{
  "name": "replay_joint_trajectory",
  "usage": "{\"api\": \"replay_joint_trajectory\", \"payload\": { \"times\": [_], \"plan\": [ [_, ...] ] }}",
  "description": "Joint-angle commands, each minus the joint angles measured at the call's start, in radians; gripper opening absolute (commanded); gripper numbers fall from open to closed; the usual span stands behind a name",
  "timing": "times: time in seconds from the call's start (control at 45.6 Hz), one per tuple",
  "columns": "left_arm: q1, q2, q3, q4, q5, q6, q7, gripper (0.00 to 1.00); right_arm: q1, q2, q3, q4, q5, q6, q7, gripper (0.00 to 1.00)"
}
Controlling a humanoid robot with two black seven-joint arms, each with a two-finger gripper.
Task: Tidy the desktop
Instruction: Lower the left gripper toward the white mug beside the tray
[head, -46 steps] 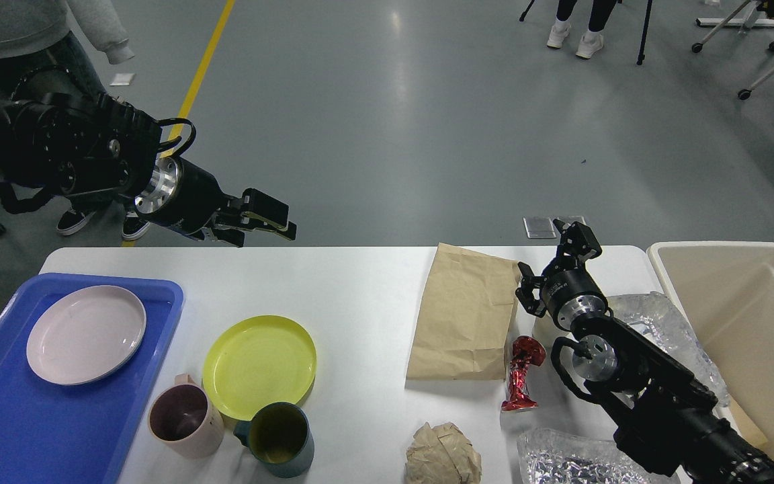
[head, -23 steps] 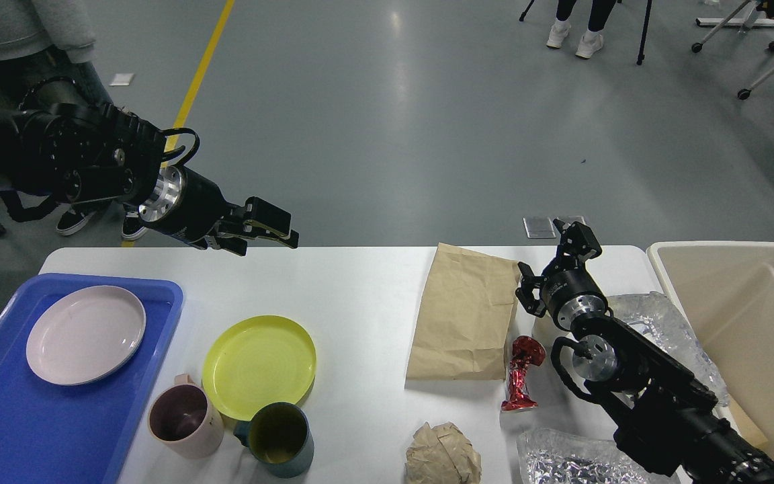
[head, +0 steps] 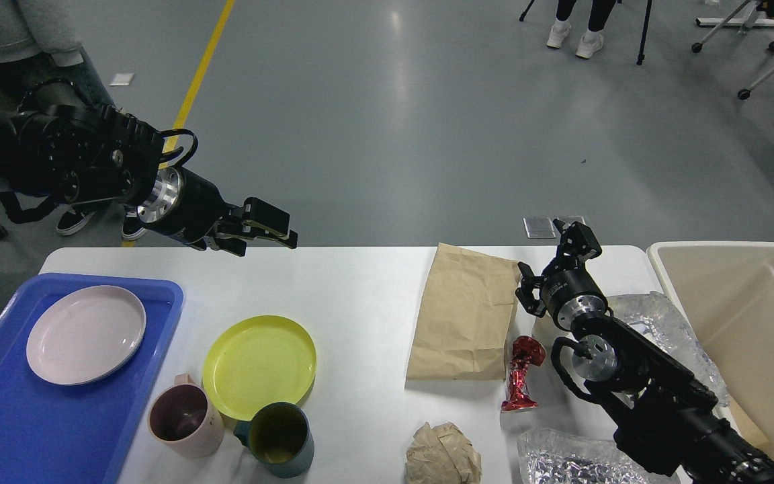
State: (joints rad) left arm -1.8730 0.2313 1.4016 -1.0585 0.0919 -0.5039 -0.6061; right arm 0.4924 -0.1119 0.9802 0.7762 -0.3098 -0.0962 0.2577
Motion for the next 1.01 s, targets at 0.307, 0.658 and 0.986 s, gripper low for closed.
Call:
{"api": "replay_joint_trajectory", "payload": {
  "times": [0.307, 0.658, 0.986],
  "plan": [
    [0.012, -0.006, -0.035, -0.038, -0.001, -0.004, -0.003, 0.96, 0.0, 0.0, 0.0, 0.001, 0.0, 0.0, 0.0, 1.0],
    [0.172, -0.033, -0.035, -0.092, 0.043, -0.013, 0.114, 0.96, 0.0, 0.0, 0.0, 0.001, 0.0, 0.0, 0.0, 1.0],
    [0.221, -0.032, -0.01, -0.284, 0.088, 0.168, 0.216, 0.96, 0.0, 0.0, 0.0, 0.0, 0.0, 0.0, 0.0, 1.0]
  ]
}}
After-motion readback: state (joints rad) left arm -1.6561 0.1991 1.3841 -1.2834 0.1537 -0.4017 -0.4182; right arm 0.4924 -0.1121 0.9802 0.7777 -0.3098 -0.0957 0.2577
